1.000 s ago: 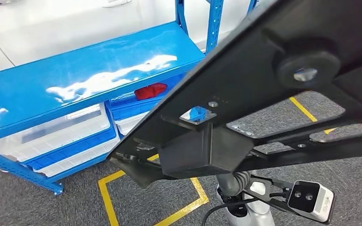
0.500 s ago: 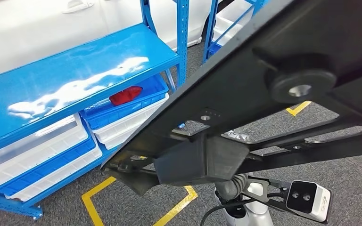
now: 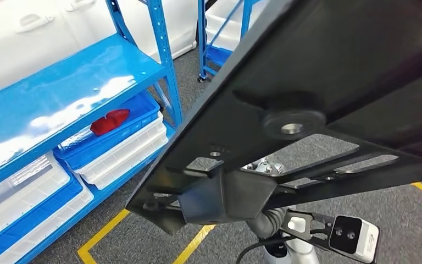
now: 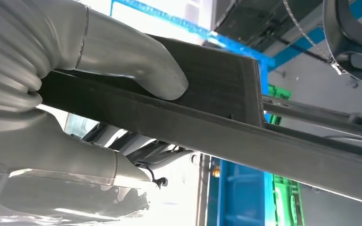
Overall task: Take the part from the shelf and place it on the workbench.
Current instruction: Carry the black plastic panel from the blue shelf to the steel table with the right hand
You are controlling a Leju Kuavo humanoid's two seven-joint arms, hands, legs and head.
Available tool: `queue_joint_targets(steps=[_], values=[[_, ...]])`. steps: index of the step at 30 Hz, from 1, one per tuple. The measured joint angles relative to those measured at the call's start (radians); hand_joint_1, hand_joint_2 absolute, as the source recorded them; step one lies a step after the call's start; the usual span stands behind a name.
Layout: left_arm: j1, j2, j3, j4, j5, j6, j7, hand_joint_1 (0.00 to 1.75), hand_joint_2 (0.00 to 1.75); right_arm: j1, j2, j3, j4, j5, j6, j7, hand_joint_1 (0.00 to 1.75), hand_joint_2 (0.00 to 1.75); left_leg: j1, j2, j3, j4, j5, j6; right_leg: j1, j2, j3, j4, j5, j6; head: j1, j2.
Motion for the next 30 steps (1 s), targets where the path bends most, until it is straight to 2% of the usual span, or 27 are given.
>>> queue_joint_targets(steps=[1,2,3,4,5,6,8,9,12,18,20,21,22,23,24,25,26,27,29,30], values=[[0.003,0.0,0.0,0.0,-0.002,0.001,0.006,0.0,0.0,0.005,0.0,-0.001,-0.002,0.003,0.0,0.0,1.75,1.75,0.001,-0.016,-0.034,0.072,-0.034,-0.001,0.001,0.012,0.0,0.0,0.0,-0.002,0.0,0.0],[0.006,-0.001,0.0,0.0,-0.002,0.001,0.01,0.0,0.0,0.011,-0.001,-0.002,-0.002,0.006,-0.001,0.0,1.75,1.75,0.001,-0.023,-0.066,0.136,-0.055,-0.002,0.002,0.025,0.0,0.001,0.0,-0.003,0.0,0.0],[0.008,-0.002,0.0,0.0,-0.002,0.001,0.015,0.0,0.0,0.016,-0.003,-0.002,-0.003,0.009,-0.003,0.0,1.75,1.75,0.001,-0.026,-0.085,0.168,-0.057,-0.002,0.003,0.04,0.0,0.002,0.0,-0.004,0.0,0.0],[0.009,-0.003,0.0,0.0,-0.001,0.001,0.018,0.0,0.0,0.02,-0.005,-0.003,-0.004,0.013,-0.005,0.0,1.75,1.75,0.001,-0.027,-0.085,0.159,-0.037,-0.001,0.004,0.054,0.001,0.003,0.0,-0.003,0.0,0.0],[0.009,-0.004,0.0,0.0,-0.001,0.001,0.02,0.0,0.0,0.022,-0.007,-0.003,-0.004,0.017,-0.009,0.0,1.75,1.75,0.001,-0.03,-0.068,0.112,-0.001,0.001,0.004,0.068,0.003,0.005,-0.001,-0.002,0.0,0.0],[0.009,-0.006,0.0,0.0,0.0,0.001,0.021,0.0,0.0,0.022,-0.009,-0.001,-0.004,0.02,-0.014,0.0,1.75,1.75,0.002,-0.044,-0.037,0.038,0.041,0.003,0.003,0.081,0.004,0.007,-0.002,0.0,0.0,0.0],[0.007,-0.009,0.0,0.0,0.002,0.0,0.019,0.0,0.0,0.021,-0.014,0.004,-0.004,0.023,-0.026,0.0,1.75,1.75,0.004,-0.082,0.014,-0.083,0.089,0.009,0.003,0.104,0.001,0.013,-0.005,0.008,0.0,0.0],[0.006,-0.011,0.0,0.0,0.004,-0.002,0.015,0.0,0.0,0.02,-0.017,0.007,-0.004,0.023,-0.031,0.0,1.75,1.75,0.003,-0.095,0.025,-0.109,0.095,0.012,0.003,0.113,-0.002,0.015,-0.005,0.015,0.0,0.0],[0.003,-0.016,0.0,0.0,0.009,-0.005,0.004,0.0,0.0,0.019,-0.023,0.013,-0.004,0.02,-0.036,0.001,1.75,1.75,-0.005,-0.085,0.026,-0.113,0.095,0.022,-0.002,0.132,-0.009,0.013,0.0,0.031,0.0,0.0],[0.002,-0.018,0.0,0.0,0.011,-0.006,0.0,0.0,0.0,0.019,-0.025,0.014,-0.004,0.017,-0.035,0.001,1.75,1.75,-0.005,-0.081,0.027,-0.114,0.097,0.026,-0.002,0.137,-0.01,0.012,0.001,0.035,0.0,0.0],[0.0,-0.022,0.0,0.0,0.018,-0.005,-0.009,0.0,0.0,0.016,-0.029,0.015,-0.004,0.008,-0.025,0.001,1.75,1.75,-0.001,-0.064,0.03,-0.121,0.101,0.038,0.001,0.1,-0.025,0.043,-0.02,0.041,0.0,0.0],[0.0,-0.025,0.002,0.0,0.026,-0.003,-0.016,0.0,0.0,0.013,-0.032,0.017,-0.002,0.001,-0.015,0.001,1.75,1.75,-0.001,-0.04,0.031,-0.125,0.101,0.044,-0.001,0.069,-0.066,0.125,-0.054,0.046,0.0,0.0],[0.0,-0.026,0.006,0.0,0.035,0.001,-0.025,0.0,0.0,0.005,-0.035,0.019,0.002,-0.007,-0.002,0.0,1.75,1.75,-0.002,-0.012,0.033,-0.126,0.1,0.048,-0.002,0.033,-0.082,0.16,-0.063,0.048,0.0,0.0],[0.0,-0.027,0.009,0.0,0.042,0.004,-0.032,0.0,0.0,-0.003,-0.036,0.021,0.006,-0.012,0.007,0.0,1.75,1.75,-0.004,0.014,0.036,-0.126,0.097,0.048,-0.004,0.003,-0.082,0.164,-0.058,0.048,0.0,0.0],[-0.001,-0.028,0.013,0.0,0.047,0.007,-0.038,0.0,0.0,-0.012,-0.038,0.023,0.011,-0.016,0.015,0.0,1.75,1.75,-0.007,0.038,0.039,-0.125,0.093,0.045,-0.004,-0.027,-0.07,0.141,-0.047,0.046,0.0,0.0],[-0.002,-0.028,0.016,0.0,0.049,0.009,-0.041,0.0,0.0,-0.021,-0.038,0.024,0.014,-0.018,0.017,0.001,1.75,1.75,-0.009,0.05,0.043,-0.125,0.089,0.04,0.001,-0.045,-0.028,0.061,-0.015,0.039,0.0,0.0],[-0.002,-0.028,0.018,0.0,0.05,0.009,-0.04,0.0,0.0,-0.027,-0.038,0.025,0.016,-0.02,0.015,0.001,1.75,1.75,-0.011,0.058,0.045,-0.124,0.086,0.035,0.005,-0.056,-0.012,0.027,-0.009,0.034,0.0,0.0],[-0.002,-0.028,0.02,0.0,0.05,0.011,-0.039,0.0,0.0,-0.03,-0.038,0.026,0.018,-0.023,0.013,0.001,1.75,1.75,-0.013,0.067,0.046,-0.124,0.085,0.029,0.01,-0.057,-0.009,0.017,-0.011,0.029,0.0,0.0],[-0.005,-0.027,0.023,0.0,0.051,0.018,-0.034,0.0,0.0,-0.033,-0.037,0.026,0.023,-0.032,0.01,0.0,1.75,1.75,-0.012,0.078,0.052,-0.125,0.08,0.017,0.009,-0.032,-0.009,0.012,-0.007,0.018,0.0,0.0],[-0.007,-0.026,0.024,0.0,0.051,0.021,-0.031,0.0,0.0,-0.033,-0.037,0.026,0.025,-0.036,0.009,0.0,1.75,1.75,-0.01,0.063,0.051,-0.117,0.07,0.012,0.007,-0.022,-0.007,0.006,-0.004,0.012,0.0,0.0]])
